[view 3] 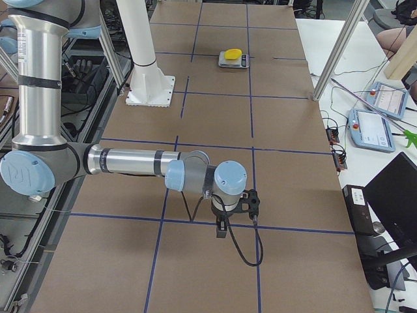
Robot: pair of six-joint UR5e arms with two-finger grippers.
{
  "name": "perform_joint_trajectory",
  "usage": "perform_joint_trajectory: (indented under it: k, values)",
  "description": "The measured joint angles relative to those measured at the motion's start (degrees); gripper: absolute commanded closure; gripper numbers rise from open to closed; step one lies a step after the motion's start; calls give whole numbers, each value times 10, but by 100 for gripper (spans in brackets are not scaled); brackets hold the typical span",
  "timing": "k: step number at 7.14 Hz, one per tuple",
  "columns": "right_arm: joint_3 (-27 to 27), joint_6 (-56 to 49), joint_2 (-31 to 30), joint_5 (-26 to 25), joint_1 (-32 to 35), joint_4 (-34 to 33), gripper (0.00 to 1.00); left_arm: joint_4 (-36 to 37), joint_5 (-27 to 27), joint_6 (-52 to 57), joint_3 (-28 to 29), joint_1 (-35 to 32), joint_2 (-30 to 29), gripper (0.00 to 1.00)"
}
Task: Weigh mango
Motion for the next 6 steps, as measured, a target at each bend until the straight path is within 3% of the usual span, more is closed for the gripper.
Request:
perform_joint_trajectory:
  k: [6]
  values:
    - [0, 0, 0, 0, 0, 0, 0, 9, -26, 5, -27, 0, 1, 0]
